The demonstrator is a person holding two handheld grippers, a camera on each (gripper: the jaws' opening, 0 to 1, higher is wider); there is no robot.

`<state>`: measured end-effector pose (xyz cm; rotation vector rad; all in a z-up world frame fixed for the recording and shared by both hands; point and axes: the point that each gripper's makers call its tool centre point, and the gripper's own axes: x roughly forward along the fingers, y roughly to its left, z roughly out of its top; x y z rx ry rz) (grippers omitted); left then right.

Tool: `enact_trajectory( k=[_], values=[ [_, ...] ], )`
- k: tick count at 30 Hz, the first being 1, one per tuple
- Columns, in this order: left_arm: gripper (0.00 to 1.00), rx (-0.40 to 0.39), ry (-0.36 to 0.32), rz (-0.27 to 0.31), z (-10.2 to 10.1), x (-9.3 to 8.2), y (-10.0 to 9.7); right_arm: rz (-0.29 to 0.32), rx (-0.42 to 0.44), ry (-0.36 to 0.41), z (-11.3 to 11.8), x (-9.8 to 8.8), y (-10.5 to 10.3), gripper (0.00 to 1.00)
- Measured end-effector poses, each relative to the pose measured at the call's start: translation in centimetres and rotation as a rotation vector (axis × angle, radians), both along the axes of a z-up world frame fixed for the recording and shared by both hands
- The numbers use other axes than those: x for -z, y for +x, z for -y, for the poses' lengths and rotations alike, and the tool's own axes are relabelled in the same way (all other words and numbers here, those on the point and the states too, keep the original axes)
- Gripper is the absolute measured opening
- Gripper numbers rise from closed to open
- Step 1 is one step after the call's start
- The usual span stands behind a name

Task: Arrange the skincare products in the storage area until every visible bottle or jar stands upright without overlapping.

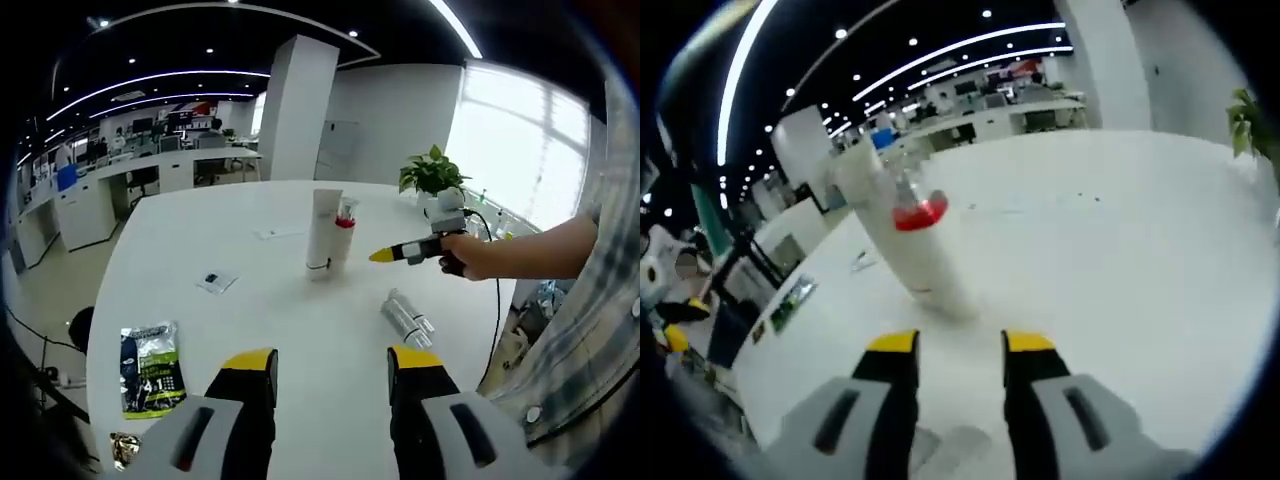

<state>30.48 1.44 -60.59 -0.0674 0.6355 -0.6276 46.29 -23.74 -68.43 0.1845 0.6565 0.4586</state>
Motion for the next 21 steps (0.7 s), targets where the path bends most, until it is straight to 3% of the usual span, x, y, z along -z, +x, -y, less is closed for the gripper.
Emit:
enact_trajectory(
  k=[11, 17, 21],
  values=[
    [0.45, 0.069, -0.028, 0.001, 3.0, 0.3, 1.0, -0.107, -0.038, -0.053, 1.2, 2.4, -7.2, 0.28],
    [0.45, 0.097, -0.037, -0.005, 3.8, 0.6, 1.2, -0.148, -0.034, -0.040, 0.4, 3.3, -9.0, 0.28],
    [0.45, 0.109, -0.045, -0.004, 4.1, 0.6, 1.4, -0.190, -0.058, -0.085, 0.0, 4.6, -9.8, 0.28]
  ],
)
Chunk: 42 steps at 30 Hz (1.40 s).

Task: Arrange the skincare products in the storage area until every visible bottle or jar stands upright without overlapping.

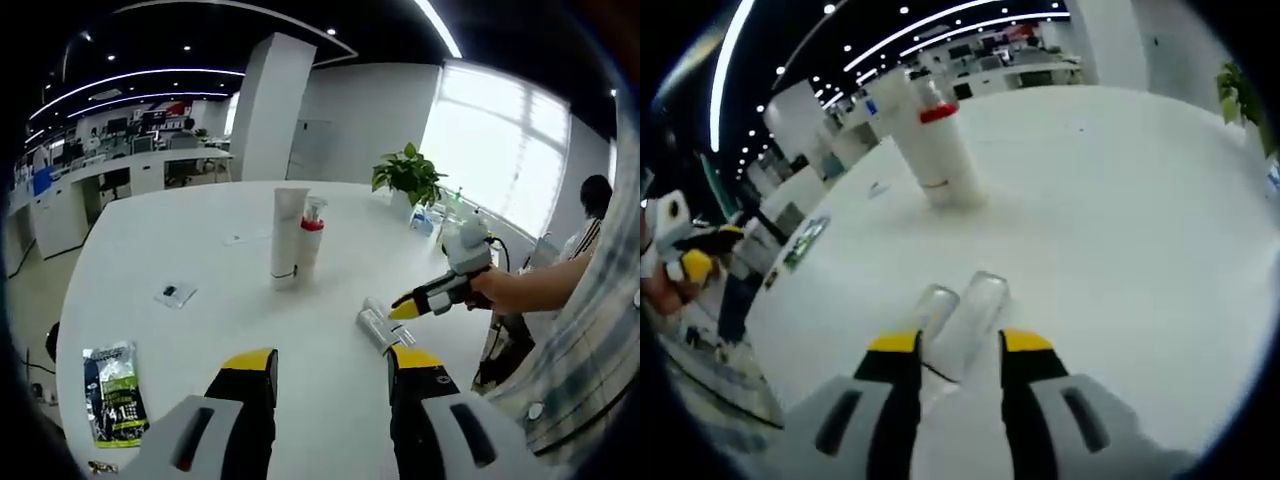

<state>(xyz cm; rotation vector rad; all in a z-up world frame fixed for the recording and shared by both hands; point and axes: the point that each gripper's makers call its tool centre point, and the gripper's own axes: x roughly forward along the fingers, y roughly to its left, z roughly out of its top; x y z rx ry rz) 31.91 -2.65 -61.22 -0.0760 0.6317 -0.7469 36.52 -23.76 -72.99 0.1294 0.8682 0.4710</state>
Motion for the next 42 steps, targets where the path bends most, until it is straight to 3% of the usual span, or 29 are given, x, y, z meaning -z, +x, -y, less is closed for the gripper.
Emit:
enact_trajectory(
  k=[4, 17, 21, 23, 25, 26, 28, 30, 32, 34, 39, 40, 42],
  values=[
    [0.45, 0.001, -0.007, 0.004, 0.1, -0.1, 0.2, -0.035, 0.001, -0.023, 0.1, 0.8, -0.4, 0.28],
    [0.45, -0.003, -0.007, -0.005, -0.1, 0.5, 0.2, -0.014, -0.002, -0.108, 2.4, 0.2, 0.1, 0.26],
    [0.45, -0.006, -0.006, -0.003, -0.3, 0.5, 0.3, -0.018, 0.041, -0.071, 2.6, 0.0, 0.5, 0.26],
    [0.45, -0.007, -0.002, -0.003, -0.4, 0.5, 0.3, -0.009, 0.047, -0.077, 3.0, -0.3, 0.8, 0.27],
    [0.45, -0.015, -0.002, -0.001, -0.6, 0.4, 0.3, 0.051, 0.028, -0.082, 3.6, -1.7, 1.6, 0.29],
    [0.45, -0.019, -0.004, 0.001, -0.8, 0.4, 0.2, 0.082, -0.006, -0.108, 3.9, -2.3, 1.9, 0.30],
    [0.45, -0.027, -0.002, -0.003, -1.0, 0.5, 0.1, 0.145, -0.183, -0.183, 4.2, -3.5, 2.2, 0.33],
    [0.45, -0.030, 0.003, -0.006, -1.1, 0.7, 0.0, 0.134, -0.315, -0.212, 4.1, -3.6, 1.8, 0.35],
    [0.45, -0.034, 0.001, -0.011, -1.1, 0.8, -0.3, 0.164, -0.530, -0.276, 3.8, -3.7, 1.2, 0.29],
    [0.45, -0.034, 0.003, -0.015, -1.0, 1.0, -0.5, 0.147, -0.669, -0.260, 2.9, -3.7, 0.5, 0.23],
    [0.45, -0.036, 0.001, -0.014, -0.6, 0.9, -0.8, 0.134, -0.892, -0.388, 2.5, -2.8, 0.7, 0.41],
    [0.45, -0.036, 0.001, -0.014, -0.6, 0.9, -0.8, 0.132, -0.913, -0.399, 2.5, -2.7, 0.7, 0.43],
    [0.45, -0.041, 0.006, -0.010, -0.8, 0.8, -0.9, 0.132, -1.048, -0.489, 2.5, -1.9, 0.6, 0.44]
  ],
)
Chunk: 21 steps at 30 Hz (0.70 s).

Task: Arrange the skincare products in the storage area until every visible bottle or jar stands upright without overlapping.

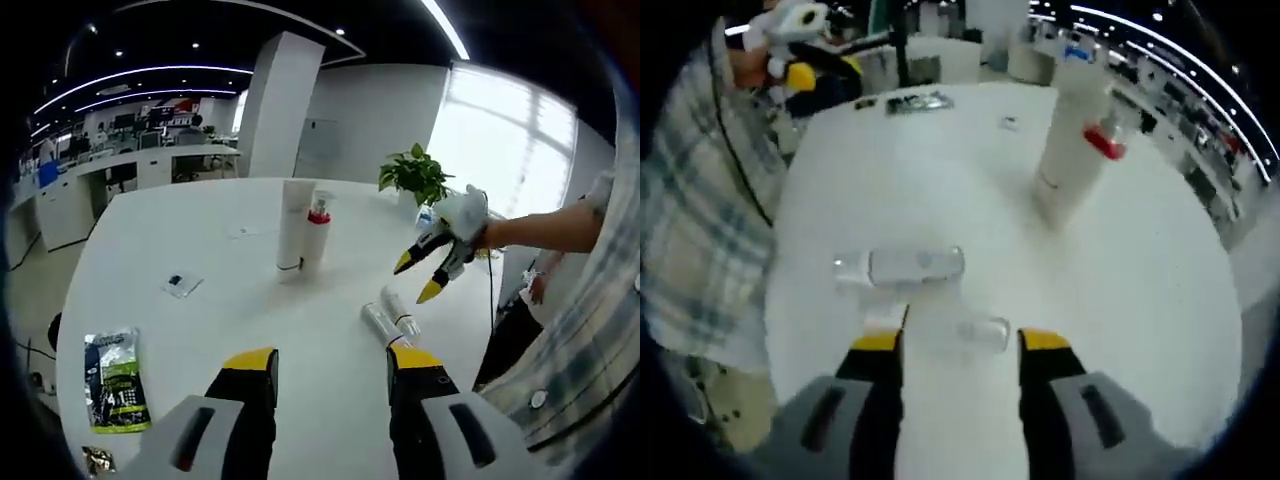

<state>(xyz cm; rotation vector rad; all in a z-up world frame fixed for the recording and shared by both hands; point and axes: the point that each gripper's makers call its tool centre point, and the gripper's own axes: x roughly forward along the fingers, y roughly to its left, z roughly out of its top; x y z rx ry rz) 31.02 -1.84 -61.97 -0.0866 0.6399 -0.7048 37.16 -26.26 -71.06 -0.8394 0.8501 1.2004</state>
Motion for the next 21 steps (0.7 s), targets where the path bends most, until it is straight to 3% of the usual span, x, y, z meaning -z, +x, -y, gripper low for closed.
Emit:
enact_trajectory(
  k=[4, 9, 15, 21],
  values=[
    [0.45, -0.020, 0.002, 0.003, -0.7, -0.2, -0.1, 0.038, -0.309, -0.214, 0.3, 2.0, -0.3, 0.46],
    [0.45, -0.038, 0.015, 0.001, -1.6, -0.1, -0.6, 0.028, -0.540, -0.307, -0.8, 3.1, -1.3, 0.43],
    [0.45, -0.065, 0.021, -0.002, -2.4, -0.1, -1.0, -0.011, -0.689, -0.386, -0.8, 4.7, -2.7, 0.36],
    [0.45, -0.072, 0.023, -0.004, -2.7, -0.1, -1.1, -0.048, -0.641, -0.402, 0.2, 5.3, -3.3, 0.20]
  ],
)
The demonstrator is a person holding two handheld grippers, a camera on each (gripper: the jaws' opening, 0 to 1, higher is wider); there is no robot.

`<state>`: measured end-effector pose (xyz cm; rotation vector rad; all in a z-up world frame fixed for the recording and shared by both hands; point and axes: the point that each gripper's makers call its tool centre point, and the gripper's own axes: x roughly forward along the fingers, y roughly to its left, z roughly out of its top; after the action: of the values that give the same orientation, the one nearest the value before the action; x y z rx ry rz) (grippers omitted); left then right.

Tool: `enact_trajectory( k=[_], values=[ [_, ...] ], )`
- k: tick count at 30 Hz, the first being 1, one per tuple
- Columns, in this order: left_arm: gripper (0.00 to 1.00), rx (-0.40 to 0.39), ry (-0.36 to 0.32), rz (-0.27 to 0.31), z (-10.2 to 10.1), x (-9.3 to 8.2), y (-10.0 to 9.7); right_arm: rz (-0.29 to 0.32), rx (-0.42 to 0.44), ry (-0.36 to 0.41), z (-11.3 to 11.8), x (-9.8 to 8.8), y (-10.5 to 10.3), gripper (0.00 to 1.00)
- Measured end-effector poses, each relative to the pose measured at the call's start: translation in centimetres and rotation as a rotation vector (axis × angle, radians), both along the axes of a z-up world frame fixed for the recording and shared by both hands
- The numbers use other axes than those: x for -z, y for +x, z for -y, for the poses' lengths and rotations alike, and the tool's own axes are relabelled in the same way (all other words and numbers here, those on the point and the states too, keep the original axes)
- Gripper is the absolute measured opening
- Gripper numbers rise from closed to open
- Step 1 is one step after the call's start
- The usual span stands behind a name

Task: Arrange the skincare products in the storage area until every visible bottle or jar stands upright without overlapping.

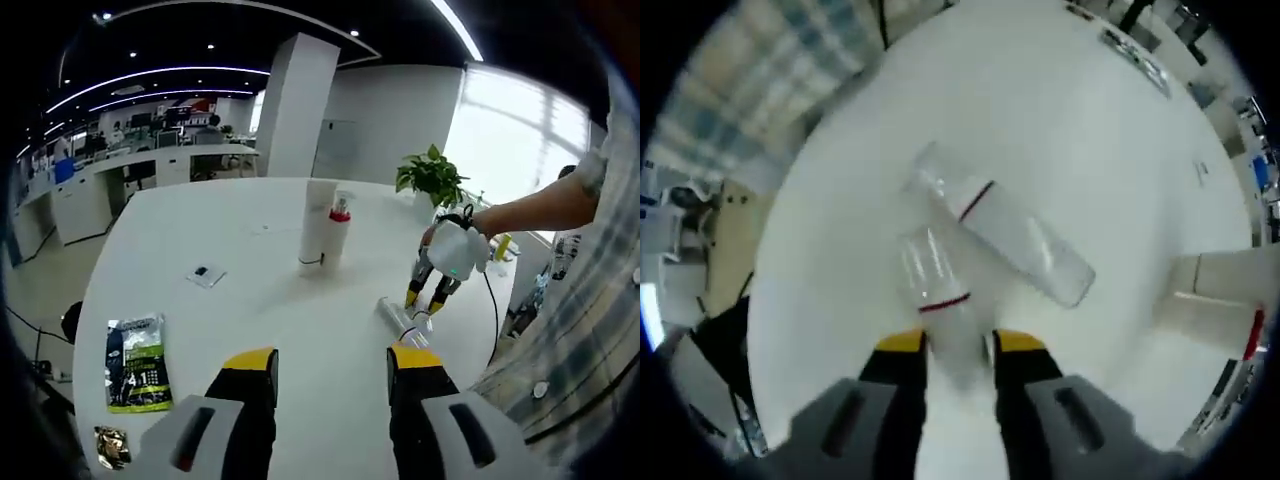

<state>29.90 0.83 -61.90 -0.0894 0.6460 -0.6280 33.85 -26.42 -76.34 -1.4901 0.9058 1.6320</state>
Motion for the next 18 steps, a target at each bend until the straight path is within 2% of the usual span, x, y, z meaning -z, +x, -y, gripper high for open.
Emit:
enact_trajectory(
  k=[2, 3, 8, 11, 13, 15, 18],
  values=[
    [0.45, 0.004, 0.000, 0.000, 0.1, 0.0, -0.1, 0.010, 0.033, 0.024, 0.2, -0.1, 0.0, 0.20],
    [0.45, 0.008, -0.002, 0.001, 0.3, 0.0, -0.1, 0.007, 0.082, 0.040, 0.2, -0.1, -0.2, 0.19],
    [0.45, 0.039, -0.011, -0.002, 1.1, 0.2, -0.1, -0.035, 0.192, 0.096, 0.6, -0.6, -1.2, 0.18],
    [0.45, 0.064, -0.014, -0.006, 1.7, 0.4, 0.0, -0.099, 0.368, 0.167, 0.8, -2.0, -1.9, 0.17],
    [0.45, 0.081, -0.018, -0.008, 2.0, 0.4, 0.2, -0.108, 0.455, 0.209, 0.9, -2.6, -1.8, 0.17],
    [0.45, 0.105, -0.026, -0.010, 2.6, 0.4, 0.5, -0.142, 0.608, 0.292, 0.9, -3.9, -1.7, 0.17],
    [0.45, 0.144, -0.037, -0.008, 3.5, 0.1, 1.0, -0.168, 0.763, 0.425, 0.4, -5.7, -1.4, 0.17]
  ],
)
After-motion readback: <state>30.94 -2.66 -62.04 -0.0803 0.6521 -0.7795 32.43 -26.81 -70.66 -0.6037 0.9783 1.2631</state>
